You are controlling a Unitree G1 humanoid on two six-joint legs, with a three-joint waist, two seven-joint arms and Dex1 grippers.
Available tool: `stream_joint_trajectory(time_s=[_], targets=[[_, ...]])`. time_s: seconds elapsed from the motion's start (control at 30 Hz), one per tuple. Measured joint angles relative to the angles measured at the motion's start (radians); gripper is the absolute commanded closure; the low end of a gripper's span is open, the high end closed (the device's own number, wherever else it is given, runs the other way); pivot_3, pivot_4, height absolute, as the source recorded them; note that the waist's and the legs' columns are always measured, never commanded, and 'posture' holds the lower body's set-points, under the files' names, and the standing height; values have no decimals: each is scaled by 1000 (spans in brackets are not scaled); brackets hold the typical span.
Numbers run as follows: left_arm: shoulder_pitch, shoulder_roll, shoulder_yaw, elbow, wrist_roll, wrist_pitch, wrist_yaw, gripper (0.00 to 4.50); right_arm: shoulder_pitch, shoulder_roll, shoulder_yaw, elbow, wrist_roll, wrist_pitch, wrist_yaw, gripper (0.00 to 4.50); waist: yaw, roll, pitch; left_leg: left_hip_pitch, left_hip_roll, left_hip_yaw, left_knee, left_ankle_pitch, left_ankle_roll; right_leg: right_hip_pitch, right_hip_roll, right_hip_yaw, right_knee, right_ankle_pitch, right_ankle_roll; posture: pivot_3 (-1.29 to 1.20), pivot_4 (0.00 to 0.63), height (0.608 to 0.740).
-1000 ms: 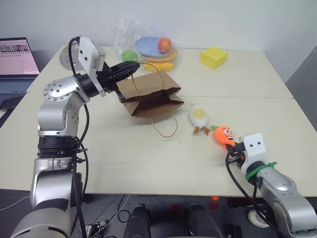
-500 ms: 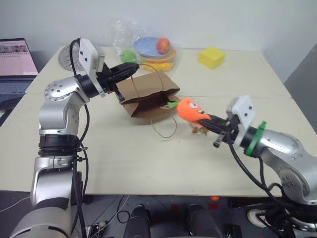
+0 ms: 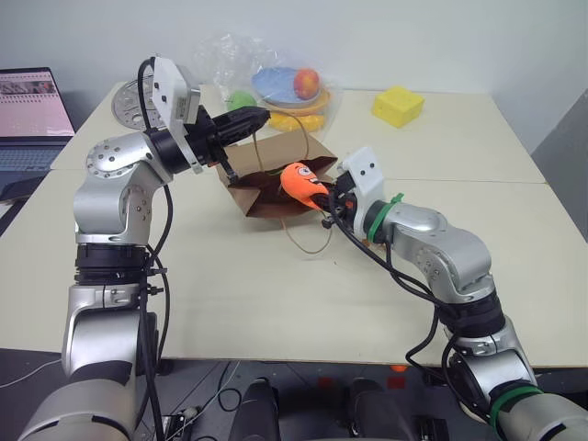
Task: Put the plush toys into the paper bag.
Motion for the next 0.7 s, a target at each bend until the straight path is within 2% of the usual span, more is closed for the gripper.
stream_joint_trajectory(time_s=[0.23, 0.7], targets=[[0, -30, -1, -44, -19, 40, 24, 4500, -128, 58, 97, 195, -90, -51, 19, 4489, -4, 0, 0, 0, 0, 0, 0, 0, 0, -1, 0, 0, 1, 0, 0, 0, 150, 740], [1, -31, 6, -90, -66, 101, 46, 4500, -272, 193, 96, 538, -202, -246, 37, 4489, -5, 0, 0, 0, 0, 0, -1, 0, 0, -2, 0, 0, 1, 0, 0, 0, 150, 740]])
